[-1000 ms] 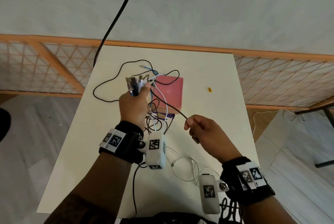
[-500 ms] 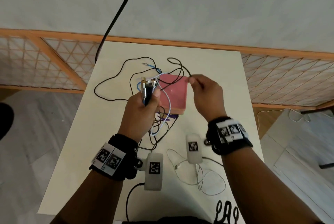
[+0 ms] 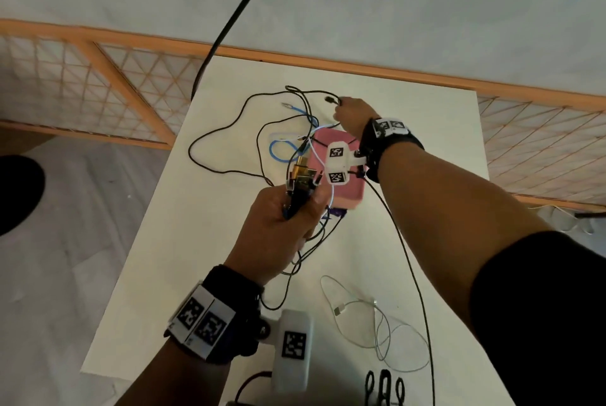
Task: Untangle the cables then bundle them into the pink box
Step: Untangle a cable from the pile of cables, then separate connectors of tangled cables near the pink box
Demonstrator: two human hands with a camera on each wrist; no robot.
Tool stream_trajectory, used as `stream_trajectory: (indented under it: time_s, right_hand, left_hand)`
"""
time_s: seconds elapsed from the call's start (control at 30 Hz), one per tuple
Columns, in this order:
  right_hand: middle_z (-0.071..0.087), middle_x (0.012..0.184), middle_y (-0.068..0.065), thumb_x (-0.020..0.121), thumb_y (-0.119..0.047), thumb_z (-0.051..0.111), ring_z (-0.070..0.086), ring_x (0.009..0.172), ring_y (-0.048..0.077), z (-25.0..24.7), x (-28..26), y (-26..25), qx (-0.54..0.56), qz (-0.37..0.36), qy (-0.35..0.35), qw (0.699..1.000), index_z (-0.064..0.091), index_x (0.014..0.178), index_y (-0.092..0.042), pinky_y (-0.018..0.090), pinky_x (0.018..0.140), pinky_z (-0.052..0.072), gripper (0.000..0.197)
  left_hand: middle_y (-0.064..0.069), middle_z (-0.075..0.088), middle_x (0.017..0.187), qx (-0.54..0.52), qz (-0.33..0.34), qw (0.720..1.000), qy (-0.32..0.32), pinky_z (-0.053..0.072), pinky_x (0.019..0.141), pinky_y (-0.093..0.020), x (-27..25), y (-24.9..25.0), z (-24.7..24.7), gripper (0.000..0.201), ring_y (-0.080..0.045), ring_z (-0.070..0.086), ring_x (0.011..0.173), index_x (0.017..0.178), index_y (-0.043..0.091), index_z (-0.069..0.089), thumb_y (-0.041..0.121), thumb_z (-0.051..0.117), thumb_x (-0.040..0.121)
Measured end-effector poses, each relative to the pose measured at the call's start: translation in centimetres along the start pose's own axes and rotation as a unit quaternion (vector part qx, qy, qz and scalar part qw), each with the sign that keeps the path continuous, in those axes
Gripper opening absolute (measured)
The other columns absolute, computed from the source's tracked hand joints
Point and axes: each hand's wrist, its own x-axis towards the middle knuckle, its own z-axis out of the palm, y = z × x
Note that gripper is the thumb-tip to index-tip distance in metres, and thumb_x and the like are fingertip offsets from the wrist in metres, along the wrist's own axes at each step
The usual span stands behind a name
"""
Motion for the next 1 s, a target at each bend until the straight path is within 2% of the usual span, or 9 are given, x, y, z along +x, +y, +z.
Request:
stream_trajectory:
  time_s: [0.07, 0.2, 0.3, 0.4, 0.53, 0.7, 0.8, 0.87, 1.0]
  right_hand:
    - [0.051, 0.148, 0.020, 0.104, -0.021, 0.048, 0.051, 0.135, 0.036, 0.9, 0.1, 0.8, -0.057, 0.017, -0.033, 0.998, 0.044, 0.148, -0.003, 0.036, 0.098, 0.043, 0.048]
    - [0.045, 0.153, 0.025, 0.105, -0.026, 0.043, 0.048, 0.137, 0.039, 1.3, -1.0, 2.7, -0.090, 0.022, -0.027, 0.995, 0.031, 0.151, 0.006, 0.040, 0.105, 0.040, 0.058]
    - [0.048, 0.154, 0.015, 0.103, -0.015, 0.041, 0.048, 0.139, 0.033, 1.0, -3.7, 4.0, 0.007, 0.014, 0.029, 0.999, 0.046, 0.148, -0.002, 0.036, 0.112, 0.038, 0.047]
    - [0.067, 0.133, 0.010, 0.098, -0.012, 0.047, 0.061, 0.123, 0.028, 1.8, -8.6, 5.4, 0.102, -0.008, 0.065, 0.993, 0.067, 0.130, -0.013, 0.039, 0.108, 0.047, 0.038]
    - [0.076, 0.100, 0.008, 0.097, -0.016, 0.050, 0.071, 0.096, 0.028, 3.9, -15.2, 8.6, 0.123, -0.002, 0.046, 0.991, 0.074, 0.098, -0.011, 0.043, 0.092, 0.056, 0.024]
    - [0.073, 0.093, -0.003, 0.095, -0.016, 0.056, 0.069, 0.088, 0.017, 6.1, -21.8, 12.4, 0.033, 0.035, -0.043, 0.998, 0.075, 0.089, -0.018, 0.027, 0.081, 0.051, 0.020]
    - [0.074, 0.090, -0.004, 0.087, -0.017, 0.071, 0.065, 0.088, 0.013, 7.0, -24.1, 13.0, -0.017, 0.024, -0.088, 0.996, 0.076, 0.087, -0.015, 0.026, 0.080, 0.050, 0.005]
    - [0.068, 0.086, -0.008, 0.079, -0.014, 0.080, 0.061, 0.084, 0.011, 7.7, -25.2, 12.7, -0.047, -0.017, -0.133, 0.990, 0.074, 0.086, -0.021, 0.026, 0.076, 0.048, 0.011]
    - [0.054, 0.098, -0.008, 0.085, -0.003, 0.063, 0.057, 0.100, 0.017, 10.5, -26.3, 12.9, -0.193, -0.068, -0.129, 0.970, 0.069, 0.102, -0.027, 0.026, 0.077, 0.043, 0.030]
  left_hand:
    - [-0.007, 0.029, 0.060, -0.001, -0.010, 1.000, 0.005, 0.018, 0.049, -0.029, 0.2, -0.6, -0.2, 0.048, -0.017, 0.021, 0.052, 0.062, 0.019, 0.042, 0.053, 0.064, 0.088]
    - [0.002, 0.030, 0.059, -0.018, -0.012, 1.000, -0.016, 0.022, 0.047, -0.022, 0.6, -0.9, 0.2, 0.039, -0.013, 0.024, 0.050, 0.057, 0.029, 0.052, 0.051, 0.064, 0.087]
    - [0.007, 0.032, 0.055, -0.013, -0.011, 0.999, -0.028, 0.024, 0.048, -0.023, 1.0, -0.9, 0.7, 0.038, -0.011, 0.025, 0.048, 0.055, 0.032, 0.055, 0.052, 0.065, 0.086]
    - [0.007, 0.031, 0.050, 0.000, 0.008, 0.999, -0.040, 0.021, 0.049, -0.030, 1.3, -0.7, 1.5, 0.044, -0.014, 0.023, 0.046, 0.055, 0.026, 0.048, 0.052, 0.065, 0.087]
    - [0.005, 0.029, 0.048, 0.021, 0.027, 0.998, -0.058, 0.019, 0.049, -0.032, 1.7, -0.1, 2.2, 0.049, -0.018, 0.020, 0.045, 0.051, 0.027, 0.047, 0.050, 0.063, 0.091]
    - [0.001, 0.027, 0.050, 0.023, 0.034, 0.998, -0.049, 0.019, 0.049, -0.029, 1.5, 0.2, 2.7, 0.052, -0.018, 0.020, 0.045, 0.057, 0.021, 0.038, 0.050, 0.065, 0.090]
    - [-0.003, 0.026, 0.051, 0.023, 0.030, 0.998, -0.047, 0.021, 0.049, -0.026, 1.1, 0.1, 2.9, 0.055, -0.019, 0.020, 0.046, 0.058, 0.017, 0.036, 0.051, 0.064, 0.091]
    - [-0.006, 0.023, 0.054, 0.024, 0.026, 0.998, -0.050, 0.018, 0.049, -0.030, 0.9, 0.1, 3.0, 0.063, -0.020, 0.018, 0.048, 0.060, 0.008, 0.032, 0.052, 0.064, 0.093]
    - [-0.006, 0.020, 0.056, 0.015, 0.018, 0.999, -0.048, 0.016, 0.049, -0.032, 0.6, 0.1, 3.1, 0.064, -0.019, 0.016, 0.048, 0.063, 0.001, 0.030, 0.045, 0.063, 0.096]
